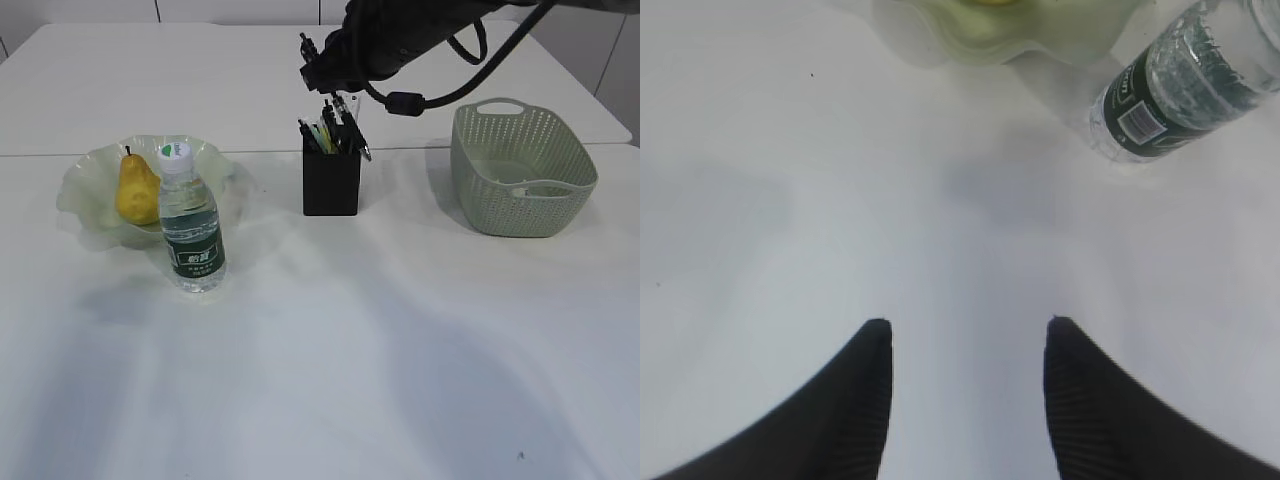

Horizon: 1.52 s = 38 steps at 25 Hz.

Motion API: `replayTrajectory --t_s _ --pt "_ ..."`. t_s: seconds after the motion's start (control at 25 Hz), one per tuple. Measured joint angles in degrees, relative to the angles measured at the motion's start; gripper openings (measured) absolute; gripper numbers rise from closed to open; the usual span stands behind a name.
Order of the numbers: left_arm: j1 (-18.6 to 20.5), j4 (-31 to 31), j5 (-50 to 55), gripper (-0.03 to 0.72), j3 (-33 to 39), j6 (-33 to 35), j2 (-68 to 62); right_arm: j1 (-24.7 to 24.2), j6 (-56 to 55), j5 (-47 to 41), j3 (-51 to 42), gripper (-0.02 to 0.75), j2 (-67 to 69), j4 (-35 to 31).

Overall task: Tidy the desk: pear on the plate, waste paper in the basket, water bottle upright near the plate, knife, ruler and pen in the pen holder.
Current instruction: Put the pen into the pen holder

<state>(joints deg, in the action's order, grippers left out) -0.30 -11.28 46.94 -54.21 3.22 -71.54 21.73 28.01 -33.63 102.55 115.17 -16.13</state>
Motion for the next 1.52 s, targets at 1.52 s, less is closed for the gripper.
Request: replayTrajectory --t_s 1.52 --pt "0.0 0.0 0.1 0.348 0.0 0.0 0.0 -1.2 0.0 35.5 -0.2 0.076 13.9 -6.6"
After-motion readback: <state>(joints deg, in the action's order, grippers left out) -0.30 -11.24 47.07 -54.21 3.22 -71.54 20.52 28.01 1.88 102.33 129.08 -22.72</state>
